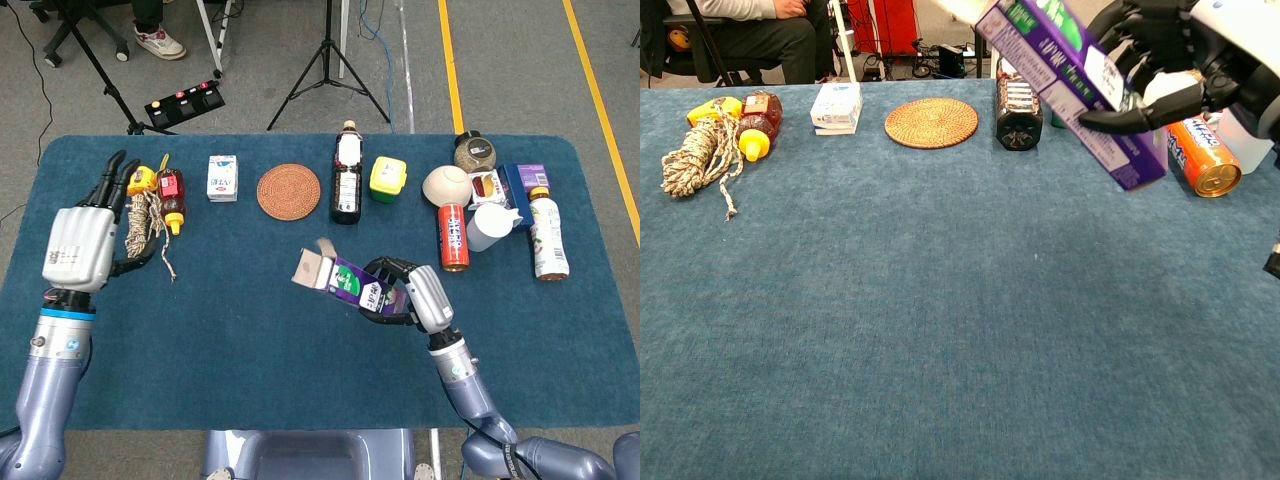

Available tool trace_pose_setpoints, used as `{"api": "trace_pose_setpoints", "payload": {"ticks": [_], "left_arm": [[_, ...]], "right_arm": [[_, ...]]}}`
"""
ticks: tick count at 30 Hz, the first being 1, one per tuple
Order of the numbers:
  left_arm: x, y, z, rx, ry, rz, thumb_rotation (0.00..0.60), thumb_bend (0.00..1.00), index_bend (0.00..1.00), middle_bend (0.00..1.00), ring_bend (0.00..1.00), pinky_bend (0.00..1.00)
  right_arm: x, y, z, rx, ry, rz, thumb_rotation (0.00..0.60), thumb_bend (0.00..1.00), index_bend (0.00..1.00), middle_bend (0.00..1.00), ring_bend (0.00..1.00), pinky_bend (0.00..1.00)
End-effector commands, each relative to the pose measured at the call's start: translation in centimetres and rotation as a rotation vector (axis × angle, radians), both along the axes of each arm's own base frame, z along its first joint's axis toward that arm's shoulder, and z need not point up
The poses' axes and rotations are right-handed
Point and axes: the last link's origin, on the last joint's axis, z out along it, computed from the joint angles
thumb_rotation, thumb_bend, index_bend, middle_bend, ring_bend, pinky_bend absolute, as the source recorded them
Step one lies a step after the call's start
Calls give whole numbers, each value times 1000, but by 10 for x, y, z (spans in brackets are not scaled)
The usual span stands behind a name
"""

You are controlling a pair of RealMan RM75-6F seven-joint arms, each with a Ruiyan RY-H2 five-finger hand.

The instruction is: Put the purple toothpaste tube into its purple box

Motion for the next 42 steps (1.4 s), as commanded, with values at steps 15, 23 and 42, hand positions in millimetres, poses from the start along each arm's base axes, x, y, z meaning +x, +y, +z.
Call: {"api": "trace_pose_setpoints", "payload": {"ticks": [15,23,42], "left_arm": [[-35,4,-2,-75,26,37,600,260,0,0,218,459],[-49,4,-5,-78,51,57,600,260,0,0,218,460],[-58,5,-7,-89,43,68,600,259,0,0,217,460]], "right_arm": [[-36,-18,-19,-4,677,70,600,443,487,557,522,648],[-55,-26,-29,20,857,59,600,442,485,547,503,644],[-53,-35,-10,88,915,2,600,266,98,56,86,316]]}}
